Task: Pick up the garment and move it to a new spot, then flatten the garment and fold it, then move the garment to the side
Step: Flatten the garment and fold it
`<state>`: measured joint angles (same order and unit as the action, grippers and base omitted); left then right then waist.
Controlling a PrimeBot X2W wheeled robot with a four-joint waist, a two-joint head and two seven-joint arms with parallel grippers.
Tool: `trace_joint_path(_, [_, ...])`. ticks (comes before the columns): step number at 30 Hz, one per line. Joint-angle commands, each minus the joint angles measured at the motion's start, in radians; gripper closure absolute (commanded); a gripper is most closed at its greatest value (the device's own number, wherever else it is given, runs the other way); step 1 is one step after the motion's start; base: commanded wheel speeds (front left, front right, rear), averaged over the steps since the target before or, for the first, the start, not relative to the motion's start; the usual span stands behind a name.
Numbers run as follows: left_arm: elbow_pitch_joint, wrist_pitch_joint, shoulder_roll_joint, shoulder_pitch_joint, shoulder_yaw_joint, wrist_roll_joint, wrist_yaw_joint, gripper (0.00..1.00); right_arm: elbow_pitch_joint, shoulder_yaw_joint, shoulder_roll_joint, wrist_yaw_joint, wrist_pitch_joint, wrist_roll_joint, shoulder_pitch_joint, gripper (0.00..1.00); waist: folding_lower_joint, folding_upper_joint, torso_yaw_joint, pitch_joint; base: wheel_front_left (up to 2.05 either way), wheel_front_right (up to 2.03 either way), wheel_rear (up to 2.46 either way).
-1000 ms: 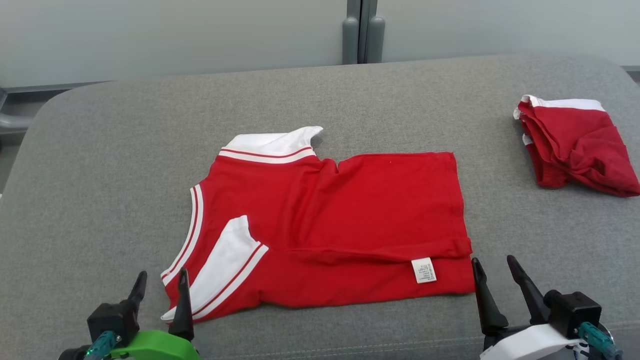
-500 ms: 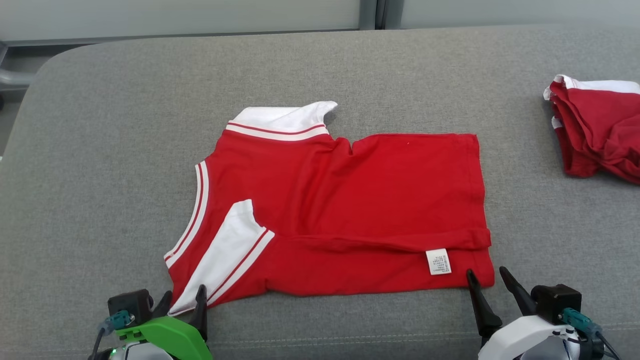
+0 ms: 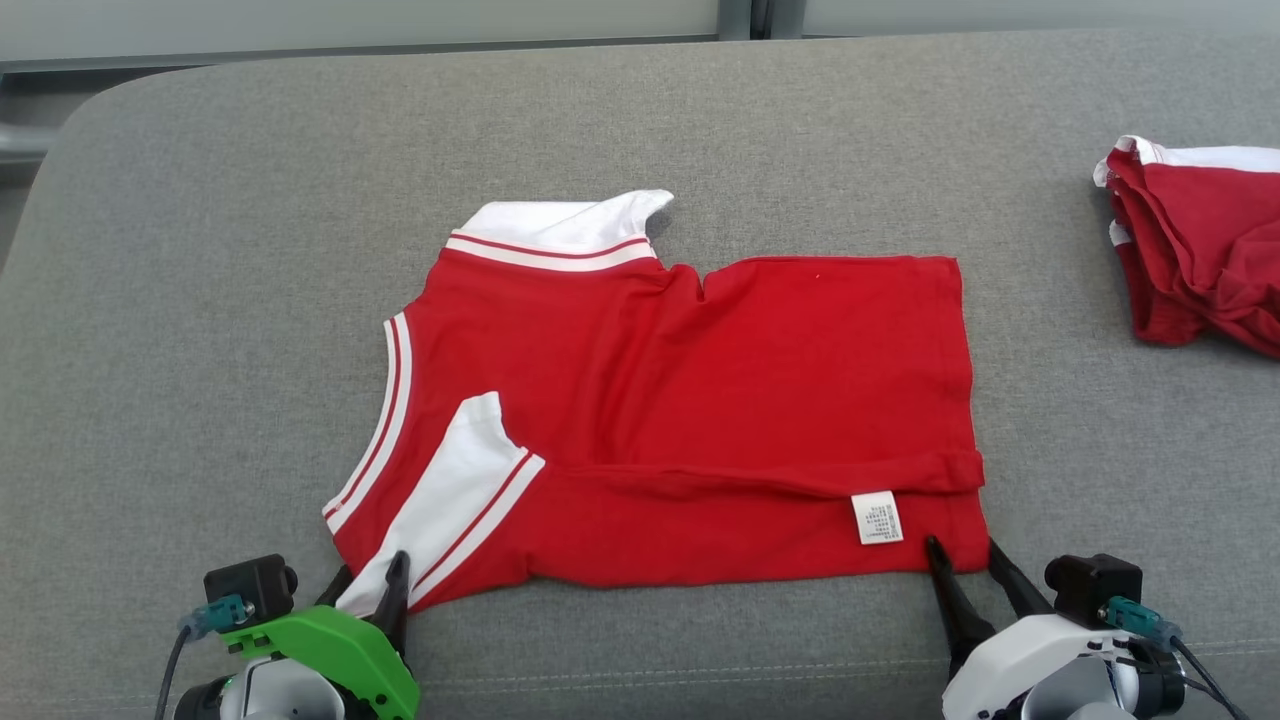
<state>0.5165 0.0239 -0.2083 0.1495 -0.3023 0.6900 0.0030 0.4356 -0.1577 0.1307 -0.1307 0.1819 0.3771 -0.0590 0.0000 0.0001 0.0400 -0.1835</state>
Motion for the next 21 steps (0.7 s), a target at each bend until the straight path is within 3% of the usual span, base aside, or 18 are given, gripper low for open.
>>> trace_joint_path(1, [0.018,0.019,0.016,0.007,-0.014,0.009,-0.015,0.6,0.008,-0.004,0.003,0.0,-0.001,0.018,-0.011,1.0,0.0,-0.0001,-0.002,0.001,0.0,0.0,0.0])
trace_joint_path(2, [0.023,0.017,0.016,0.009,-0.014,0.011,-0.018,0.99,0.011,-0.008,0.004,0.0,-0.002,0.022,-0.013,1.0,0.0,-0.0001,-0.003,0.001,0.0,0.0,0.0])
trace_joint_path(13, [-0.02,-0.009,0.017,-0.01,0.02,0.064,-0.049,1.0,-0.031,-0.035,0.038,0.0,-0.015,0.085,0.022,1.0,0.0,-0.0001,-0.002,0.005,0.0,0.0,0.0])
trace_joint_path(21, [-0.164,0.013,-0.01,-0.128,0.04,0.094,-0.002,1.0,-0.139,-0.003,0.065,0.0,-0.087,0.097,0.125,1.0,0.0,-0.0001,-0.003,0.017,0.0,0.0,0.0])
